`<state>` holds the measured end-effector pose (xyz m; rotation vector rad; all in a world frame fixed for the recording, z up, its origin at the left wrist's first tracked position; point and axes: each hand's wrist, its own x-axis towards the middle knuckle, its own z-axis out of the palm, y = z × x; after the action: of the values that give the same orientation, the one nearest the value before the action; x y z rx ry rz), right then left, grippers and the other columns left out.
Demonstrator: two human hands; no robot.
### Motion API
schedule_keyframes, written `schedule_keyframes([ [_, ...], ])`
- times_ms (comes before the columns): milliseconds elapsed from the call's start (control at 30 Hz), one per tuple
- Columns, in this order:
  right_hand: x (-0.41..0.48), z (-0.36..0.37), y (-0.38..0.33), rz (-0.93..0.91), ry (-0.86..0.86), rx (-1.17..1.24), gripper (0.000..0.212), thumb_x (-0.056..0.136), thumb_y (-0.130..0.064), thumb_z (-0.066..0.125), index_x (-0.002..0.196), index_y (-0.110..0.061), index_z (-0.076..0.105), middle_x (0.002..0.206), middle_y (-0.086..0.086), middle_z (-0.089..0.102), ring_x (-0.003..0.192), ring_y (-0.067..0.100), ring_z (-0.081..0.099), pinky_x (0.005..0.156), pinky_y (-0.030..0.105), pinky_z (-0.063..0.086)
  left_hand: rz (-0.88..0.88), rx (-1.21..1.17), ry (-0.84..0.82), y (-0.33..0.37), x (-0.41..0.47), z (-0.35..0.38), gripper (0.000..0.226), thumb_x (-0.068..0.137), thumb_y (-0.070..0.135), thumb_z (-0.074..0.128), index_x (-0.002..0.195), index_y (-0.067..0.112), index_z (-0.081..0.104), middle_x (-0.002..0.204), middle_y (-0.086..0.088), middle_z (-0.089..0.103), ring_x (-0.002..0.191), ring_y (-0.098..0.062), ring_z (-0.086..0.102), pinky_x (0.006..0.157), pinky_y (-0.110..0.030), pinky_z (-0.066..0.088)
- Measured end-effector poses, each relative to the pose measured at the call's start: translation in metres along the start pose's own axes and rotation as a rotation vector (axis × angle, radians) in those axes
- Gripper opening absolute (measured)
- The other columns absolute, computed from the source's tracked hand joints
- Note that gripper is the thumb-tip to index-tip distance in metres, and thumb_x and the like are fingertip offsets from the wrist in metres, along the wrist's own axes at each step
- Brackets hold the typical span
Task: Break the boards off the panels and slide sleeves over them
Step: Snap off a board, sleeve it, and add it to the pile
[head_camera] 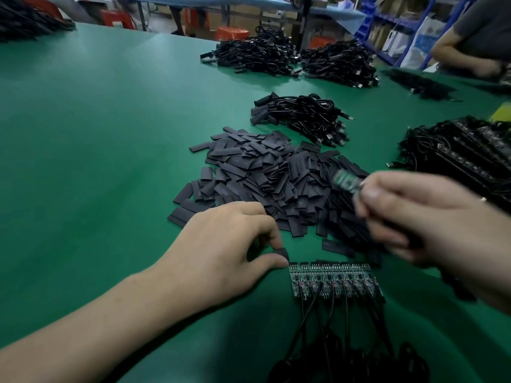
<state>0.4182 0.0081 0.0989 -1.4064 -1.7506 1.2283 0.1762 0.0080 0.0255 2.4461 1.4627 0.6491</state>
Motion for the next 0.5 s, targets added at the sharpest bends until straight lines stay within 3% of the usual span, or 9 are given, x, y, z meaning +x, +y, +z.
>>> schedule_keyframes([
  [100, 0.004, 0.031, 0.015, 0.003, 0.016, -0.067, 0.032, 0.090, -0.051, 0.051, 0.081, -0.025, 0.066, 0.053, -0.009, 0.044, 0.044, 0.006, 0.034, 0.042, 0.017, 0.029, 0.003, -0.184, 0.039, 0.001, 0.001, 0.004, 0.014, 0.083, 0.046, 0.075, 0.084, 0.034, 0.069, 0.082, 0.020, 0.065, 0.082, 0.001, 0.061, 0.076, -0.026, 0.052],
  [200, 0.004, 0.048, 0.026, -0.021, 0.053, -0.072, 0.039, 0.078, -0.063, 0.053, 0.084, -0.028, 0.069, 0.053, -0.011, 0.042, 0.048, 0.008, 0.034, 0.046, 0.019, 0.029, -0.094, -0.588, 0.080, 0.007, 0.001, 0.007, 0.010, 0.076, 0.028, 0.086, 0.080, 0.027, 0.076, 0.070, 0.013, 0.069, 0.067, -0.001, 0.065, 0.068, -0.014, 0.049],
  [300, 0.001, 0.058, 0.033, 0.019, 0.018, 0.054, 0.035, 0.079, -0.054, 0.060, 0.085, -0.021, 0.072, 0.048, -0.012, 0.039, 0.043, 0.005, 0.027, 0.041, 0.013, 0.024, -0.170, -0.949, 0.078, 0.011, 0.000, 0.010, 0.012, 0.072, 0.022, 0.084, 0.081, 0.017, 0.077, 0.069, -0.001, 0.073, 0.062, -0.009, 0.069, 0.064, -0.022, 0.053],
  [400, 0.001, 0.061, 0.034, 0.044, -0.029, 0.186, 0.021, 0.090, -0.036, 0.063, 0.083, -0.019, 0.074, 0.045, -0.013, 0.045, 0.039, 0.000, 0.029, 0.039, 0.009, 0.025, -0.179, -0.948, 0.153, 0.011, -0.001, 0.013, 0.020, 0.067, 0.033, 0.082, 0.081, 0.019, 0.078, 0.070, -0.003, 0.074, 0.061, -0.013, 0.070, 0.064, -0.023, 0.056],
  [500, 0.001, 0.062, 0.039, 0.000, -0.019, 0.225, 0.029, 0.102, -0.015, 0.054, 0.078, -0.016, 0.070, 0.043, -0.014, 0.054, 0.035, -0.005, 0.046, 0.039, 0.005, 0.034, -0.057, -0.637, 0.254, 0.010, -0.003, 0.012, 0.026, 0.066, 0.042, 0.085, 0.087, 0.027, 0.080, 0.073, 0.007, 0.072, 0.063, -0.008, 0.064, 0.064, -0.019, 0.054],
])
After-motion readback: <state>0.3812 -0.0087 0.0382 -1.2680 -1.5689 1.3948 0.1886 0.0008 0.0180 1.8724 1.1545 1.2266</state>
